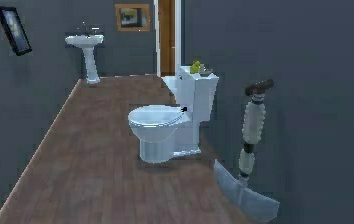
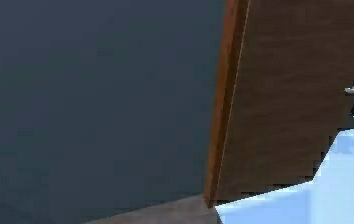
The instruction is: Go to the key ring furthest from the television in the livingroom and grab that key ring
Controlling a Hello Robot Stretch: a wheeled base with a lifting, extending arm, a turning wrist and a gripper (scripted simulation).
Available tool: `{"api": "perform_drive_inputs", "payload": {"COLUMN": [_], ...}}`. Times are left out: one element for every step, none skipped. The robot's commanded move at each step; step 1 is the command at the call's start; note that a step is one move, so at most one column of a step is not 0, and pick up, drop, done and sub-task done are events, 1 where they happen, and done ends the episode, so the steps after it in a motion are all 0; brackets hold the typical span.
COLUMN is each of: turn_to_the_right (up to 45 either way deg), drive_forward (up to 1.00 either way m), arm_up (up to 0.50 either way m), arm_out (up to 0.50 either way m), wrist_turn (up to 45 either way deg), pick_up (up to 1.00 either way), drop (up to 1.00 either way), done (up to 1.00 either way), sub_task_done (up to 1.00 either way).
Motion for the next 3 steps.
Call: {"api": "perform_drive_inputs", "payload": {"turn_to_the_right": [-27.0,0.0,-3.0], "drive_forward": [0.0,1.0,0.0], "arm_up": [0.0,0.0,0.0], "arm_out": [0.0,0.0,0.0], "wrist_turn": [0.0,0.0,0.0], "pick_up": [0.0,0.0,0.0], "drop": [0.0,0.0,0.0], "done": [0.0,0.0,0.0], "sub_task_done": [0.0,0.0,0.0]}}
